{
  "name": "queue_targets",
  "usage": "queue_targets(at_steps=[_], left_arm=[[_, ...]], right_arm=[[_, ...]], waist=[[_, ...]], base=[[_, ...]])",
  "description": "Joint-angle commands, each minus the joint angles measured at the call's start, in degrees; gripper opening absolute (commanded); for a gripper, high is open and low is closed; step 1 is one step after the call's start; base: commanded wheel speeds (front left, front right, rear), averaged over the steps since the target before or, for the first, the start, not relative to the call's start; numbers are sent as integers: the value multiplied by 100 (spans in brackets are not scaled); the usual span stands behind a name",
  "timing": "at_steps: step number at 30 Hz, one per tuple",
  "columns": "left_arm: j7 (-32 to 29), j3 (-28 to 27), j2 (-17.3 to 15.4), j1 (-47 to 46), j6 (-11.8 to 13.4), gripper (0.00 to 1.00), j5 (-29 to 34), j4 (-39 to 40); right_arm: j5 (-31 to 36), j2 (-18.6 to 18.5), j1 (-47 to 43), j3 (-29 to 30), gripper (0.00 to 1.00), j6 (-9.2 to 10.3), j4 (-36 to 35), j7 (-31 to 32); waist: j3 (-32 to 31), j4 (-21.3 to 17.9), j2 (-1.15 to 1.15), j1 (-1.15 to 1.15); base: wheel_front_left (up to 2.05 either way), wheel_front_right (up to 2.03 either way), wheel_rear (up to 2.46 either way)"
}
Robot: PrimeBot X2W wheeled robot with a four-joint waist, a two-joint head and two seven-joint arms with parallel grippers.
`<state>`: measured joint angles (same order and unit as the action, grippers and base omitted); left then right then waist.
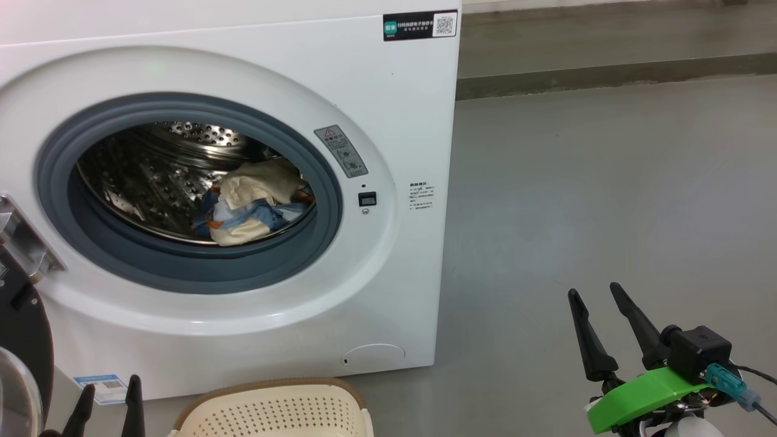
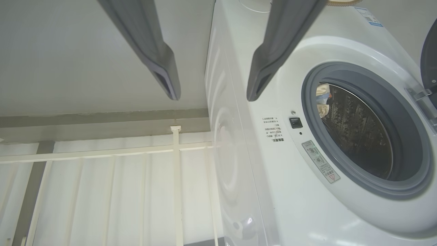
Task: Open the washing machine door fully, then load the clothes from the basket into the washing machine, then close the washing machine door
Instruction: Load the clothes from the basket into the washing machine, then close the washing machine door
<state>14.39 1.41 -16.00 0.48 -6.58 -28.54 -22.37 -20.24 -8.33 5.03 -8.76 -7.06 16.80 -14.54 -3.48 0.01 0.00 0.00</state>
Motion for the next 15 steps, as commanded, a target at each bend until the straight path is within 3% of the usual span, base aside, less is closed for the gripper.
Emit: queue_targets(at_steps=[1,15], left_arm=[[61,-246,-123,-178,-15,100,74,85],[61,-312,-69,-209,-55,100,208,113]], right_arm=[[-60,-78,95,-105,100,-43,-123,-46],[-70,-67,82,-115,100,-43,-121,-46]], waist=[[-1,3,0,0],[-2,8,0,0]], base=[[0,0,0],[0,0,0]])
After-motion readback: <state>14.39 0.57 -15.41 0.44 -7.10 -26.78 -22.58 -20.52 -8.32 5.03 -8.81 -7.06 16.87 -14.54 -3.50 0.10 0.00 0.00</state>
